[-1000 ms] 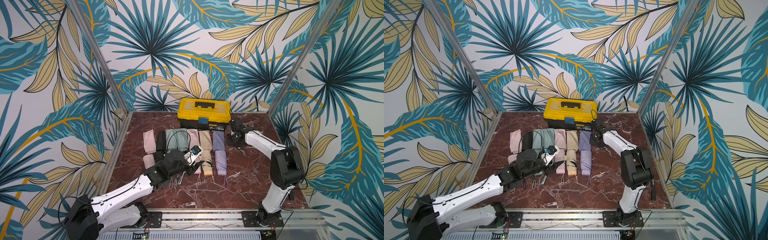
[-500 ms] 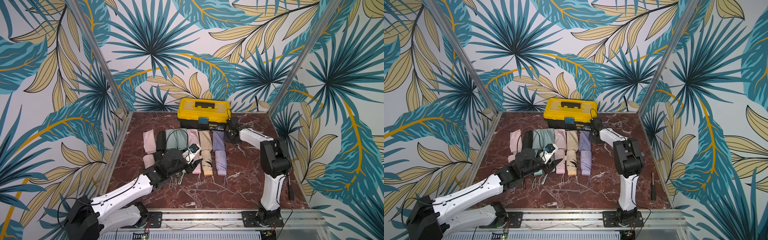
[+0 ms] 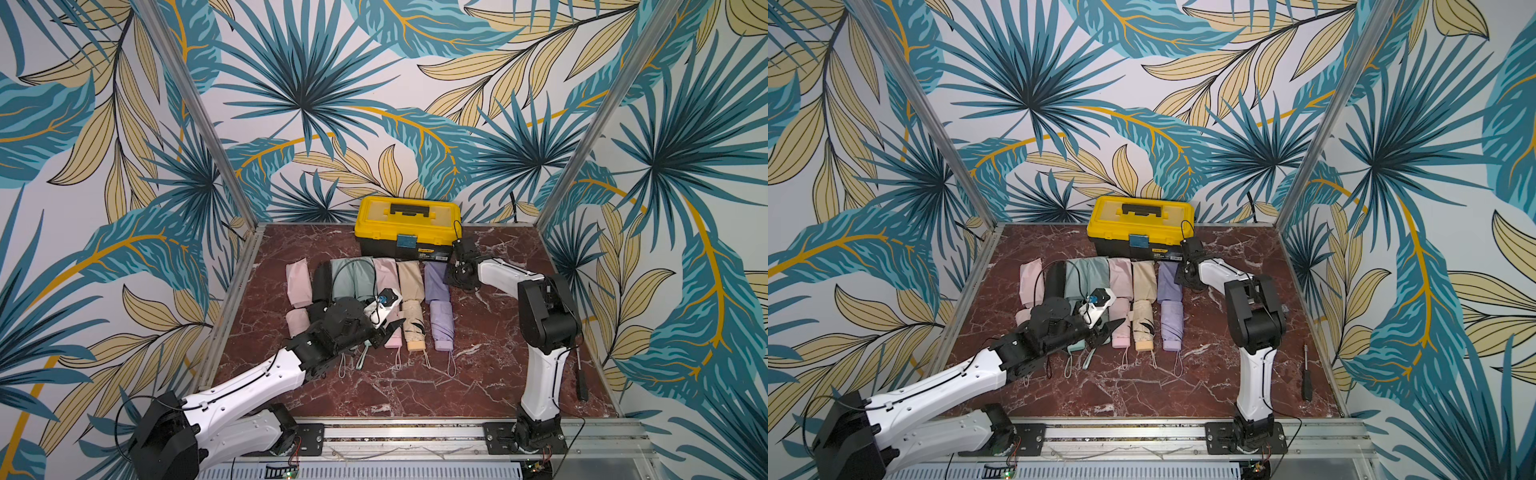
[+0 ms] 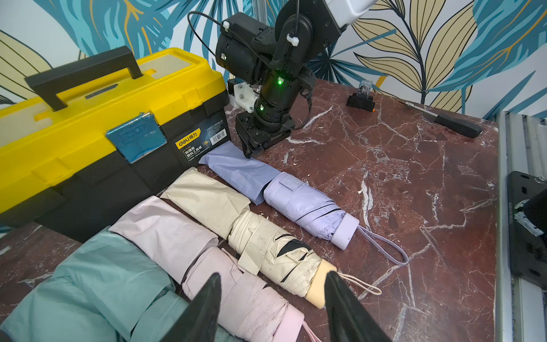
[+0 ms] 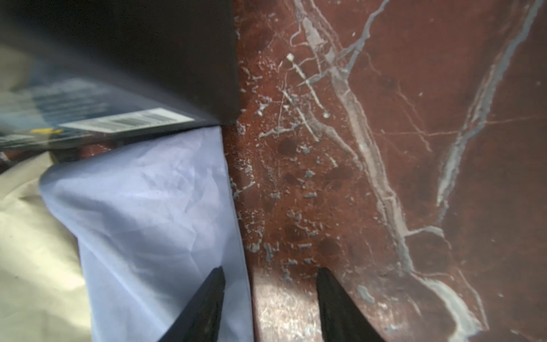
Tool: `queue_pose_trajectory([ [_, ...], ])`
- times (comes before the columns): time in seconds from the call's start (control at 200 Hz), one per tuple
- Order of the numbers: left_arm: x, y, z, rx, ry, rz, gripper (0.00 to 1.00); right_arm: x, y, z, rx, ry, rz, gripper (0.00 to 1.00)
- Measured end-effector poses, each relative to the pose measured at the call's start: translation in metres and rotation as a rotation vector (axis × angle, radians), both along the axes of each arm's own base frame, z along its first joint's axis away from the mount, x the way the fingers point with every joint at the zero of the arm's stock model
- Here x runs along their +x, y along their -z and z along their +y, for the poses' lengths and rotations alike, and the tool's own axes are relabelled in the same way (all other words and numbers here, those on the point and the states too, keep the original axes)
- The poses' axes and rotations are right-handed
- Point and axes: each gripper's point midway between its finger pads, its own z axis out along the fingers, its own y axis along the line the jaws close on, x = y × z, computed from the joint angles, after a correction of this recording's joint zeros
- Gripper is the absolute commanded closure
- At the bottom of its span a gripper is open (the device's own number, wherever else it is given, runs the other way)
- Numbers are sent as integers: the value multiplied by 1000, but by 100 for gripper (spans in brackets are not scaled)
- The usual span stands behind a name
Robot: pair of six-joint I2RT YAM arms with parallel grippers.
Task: Take umbrellas out of sleeves
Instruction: Adjust the umbrella sleeve at the center of the board.
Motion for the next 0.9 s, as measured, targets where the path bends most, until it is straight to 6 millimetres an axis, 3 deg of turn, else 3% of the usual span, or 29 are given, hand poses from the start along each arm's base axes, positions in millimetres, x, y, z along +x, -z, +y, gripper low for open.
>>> queue_pose_trajectory([
  [0.11,0,0,0,-2,-2,4,44,0,1,1,12,-1,-2,38],
  [0.416,0,0,0,-7,-5,9,44,1,0,2,25,-6,-16,37],
  [0.551,2,-2,6,-10,-28,-2,40,-11,-8,-1,18,-15,-21,35],
  [0.656,5,-6,17,-22,-73,-20,30,-27,-36,-7,8,-16,-68,31],
  [0.681,7,-8,20,-27,-86,-28,23,-31,-47,-9,6,-15,-90,28],
  [0.701,8,-9,23,-27,-97,-39,3,-34,-56,-11,4,-12,-110,25],
  [0.711,9,-9,24,-35,-105,-37,1,-36,-60,-12,3,-14,-120,23],
  [0.861,21,2,50,-32,-223,-63,0,-65,-127,-29,-21,8,-312,2],
  [0.896,25,5,60,-26,-268,-73,0,-74,-138,-35,-36,21,-354,0],
])
